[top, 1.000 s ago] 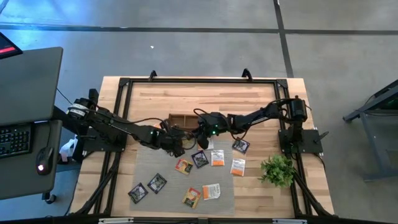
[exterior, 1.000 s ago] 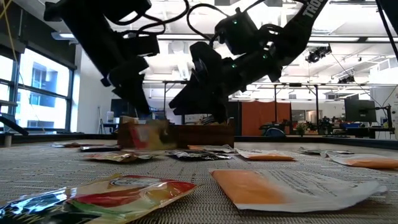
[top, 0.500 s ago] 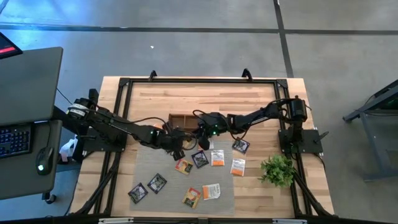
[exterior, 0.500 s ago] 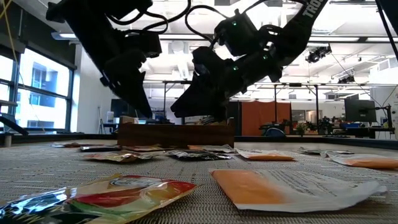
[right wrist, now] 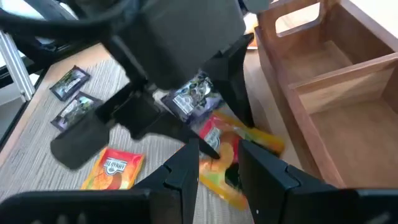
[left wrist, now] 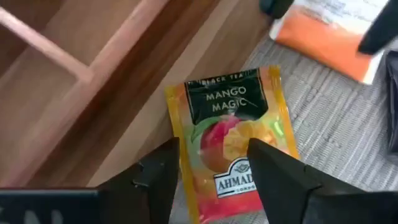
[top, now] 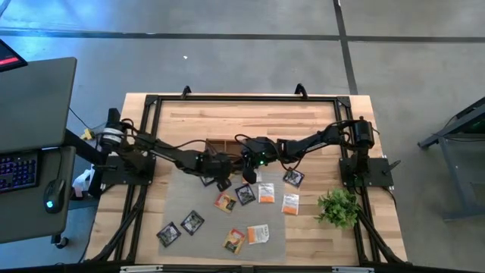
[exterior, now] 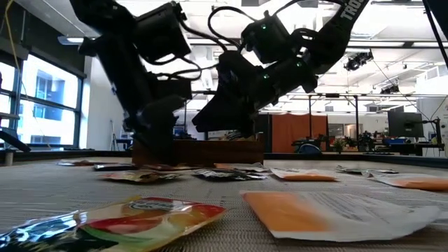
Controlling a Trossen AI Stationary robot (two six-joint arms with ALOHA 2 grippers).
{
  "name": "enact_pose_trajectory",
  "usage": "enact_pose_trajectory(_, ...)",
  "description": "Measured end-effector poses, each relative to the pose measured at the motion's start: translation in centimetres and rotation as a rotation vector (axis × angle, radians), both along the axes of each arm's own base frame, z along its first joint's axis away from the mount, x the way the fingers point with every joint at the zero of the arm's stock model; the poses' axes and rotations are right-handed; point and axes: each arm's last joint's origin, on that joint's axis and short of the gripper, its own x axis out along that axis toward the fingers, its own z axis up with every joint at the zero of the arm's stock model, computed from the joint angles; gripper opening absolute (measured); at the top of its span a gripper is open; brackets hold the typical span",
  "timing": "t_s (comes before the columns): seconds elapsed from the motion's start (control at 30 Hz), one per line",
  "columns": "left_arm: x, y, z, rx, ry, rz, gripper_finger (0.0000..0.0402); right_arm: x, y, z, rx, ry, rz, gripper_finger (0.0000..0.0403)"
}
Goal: Pick & Place Tea
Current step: Put the yellow tea bag into the right section of the wooden organizer
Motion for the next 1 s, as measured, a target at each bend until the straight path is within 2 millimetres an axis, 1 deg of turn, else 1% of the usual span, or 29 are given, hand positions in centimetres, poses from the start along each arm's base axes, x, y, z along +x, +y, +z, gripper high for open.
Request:
enact_pose_trajectory(0.07, 0.1, 0.0, -0.5, 0.001, 0.016, -0.002, 0.0185, 0.0, 0.0, 0.0, -0.002, 0.001, 0.001, 0.0108)
enact_pose_trajectory(0.17, 0.1, -0.1, -1.0, -0.004, 0.033, -0.007, 0.0153, 0.0, 0.0, 0.0, -0.014, 0.002, 0.006, 0.0108)
enact_pose_trajectory(0.23, 0.1, -0.1, -1.0, -0.014, 0.036, -0.012, 0.0119, 0.0, 0.0, 0.0, -0.019, 0.002, 0.001, 0.0108)
enact_pose_trajectory(0.37, 0.0, -0.1, -0.9, -0.017, 0.035, -0.013, 0.0038, 0.0, -0.2, -0.1, -0.021, 0.003, -0.004, 0.0108)
enact_pose_trajectory(0.4, 0.0, -0.1, -0.8, -0.016, 0.032, -0.010, 0.0021, 0.0, -0.3, -0.1, -0.020, 0.003, -0.006, 0.0108)
enact_pose_trajectory(0.43, 0.0, -0.1, -0.7, -0.017, 0.026, -0.008, 0.0011, 0.0, -0.3, -0.1, -0.020, 0.003, -0.007, 0.0108)
enact_pose_trajectory(0.6, 0.0, -0.1, 0.6, -0.028, 0.002, -0.008, 0.0012, -0.1, -0.3, -0.1, -0.020, 0.012, -0.008, 0.0108)
enact_pose_trajectory(0.7, -0.1, -0.1, 1.7, -0.031, 0.020, -0.010, 0.0002, -0.1, -0.4, -0.1, -0.019, 0.012, -0.010, 0.0108)
enact_pose_trajectory(0.87, -0.4, 0.0, 3.6, 0.007, 0.068, 0.039, 0.0001, -0.1, -0.3, -0.1, -0.013, 0.013, -0.013, 0.0108)
enact_pose_trajectory(1.0, -0.4, 0.0, 3.9, 0.003, 0.079, 0.045, 0.0004, -0.1, -0.3, -0.2, -0.013, 0.019, -0.013, 0.0108)
